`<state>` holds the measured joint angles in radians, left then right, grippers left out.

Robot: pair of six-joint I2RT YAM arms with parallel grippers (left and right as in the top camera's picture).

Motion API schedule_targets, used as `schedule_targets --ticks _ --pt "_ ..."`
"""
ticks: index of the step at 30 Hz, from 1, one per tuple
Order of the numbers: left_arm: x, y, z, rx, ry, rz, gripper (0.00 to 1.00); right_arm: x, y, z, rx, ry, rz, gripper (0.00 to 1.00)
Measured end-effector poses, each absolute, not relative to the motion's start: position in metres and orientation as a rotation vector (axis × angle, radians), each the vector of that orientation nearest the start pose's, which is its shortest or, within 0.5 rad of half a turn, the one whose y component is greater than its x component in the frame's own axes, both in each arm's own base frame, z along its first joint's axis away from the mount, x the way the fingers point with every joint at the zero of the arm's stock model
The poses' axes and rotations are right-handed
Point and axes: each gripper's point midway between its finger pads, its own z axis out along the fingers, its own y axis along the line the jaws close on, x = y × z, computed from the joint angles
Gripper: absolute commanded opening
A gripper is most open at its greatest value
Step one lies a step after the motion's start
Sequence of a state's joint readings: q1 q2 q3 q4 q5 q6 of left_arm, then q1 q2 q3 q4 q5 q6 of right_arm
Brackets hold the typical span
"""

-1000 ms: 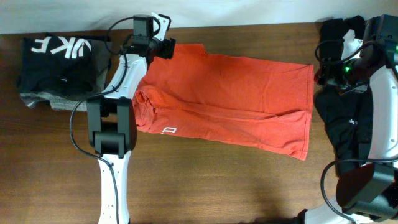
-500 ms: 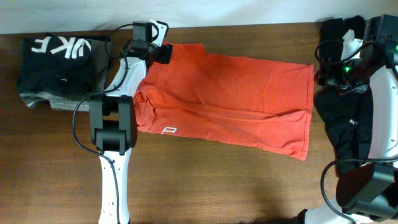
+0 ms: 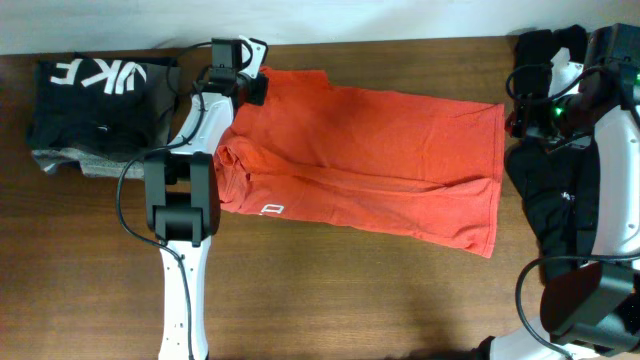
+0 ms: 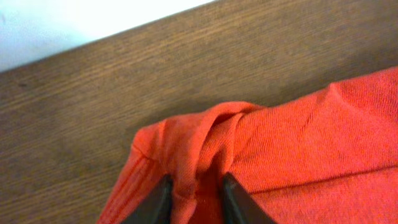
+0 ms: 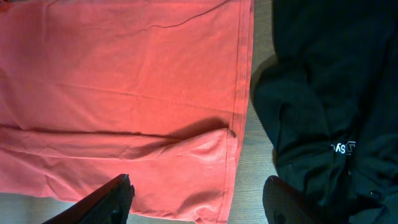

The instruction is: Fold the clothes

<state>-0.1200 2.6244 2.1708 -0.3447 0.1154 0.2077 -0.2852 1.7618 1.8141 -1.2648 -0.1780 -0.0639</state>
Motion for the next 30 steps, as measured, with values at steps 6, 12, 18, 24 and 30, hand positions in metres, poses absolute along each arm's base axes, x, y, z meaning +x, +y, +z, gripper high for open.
schedule_targets --ticks 6,12,18,24,30 --pt "0.657 -0.099 0.041 0.397 2.387 -0.121 0.01 0.390 -0.083 0.218 0.259 2.740 0.154 0.72" --pt "0.649 -0.103 0.102 0.395 2.407 -0.137 0.01 0.392 -0.083 0.219 0.256 2.730 0.151 0.72" --pt "0.616 -0.105 0.113 0.414 2.530 -0.152 0.00 0.393 -0.084 0.219 0.256 2.727 0.150 0.72" --pt "0.550 -0.107 0.085 0.462 2.813 -0.177 0.01 0.395 -0.084 0.220 0.254 2.720 0.148 0.72" --pt "0.512 -0.114 0.078 0.507 2.957 -0.189 0.03 0.396 -0.084 0.220 0.253 2.713 0.146 0.72"
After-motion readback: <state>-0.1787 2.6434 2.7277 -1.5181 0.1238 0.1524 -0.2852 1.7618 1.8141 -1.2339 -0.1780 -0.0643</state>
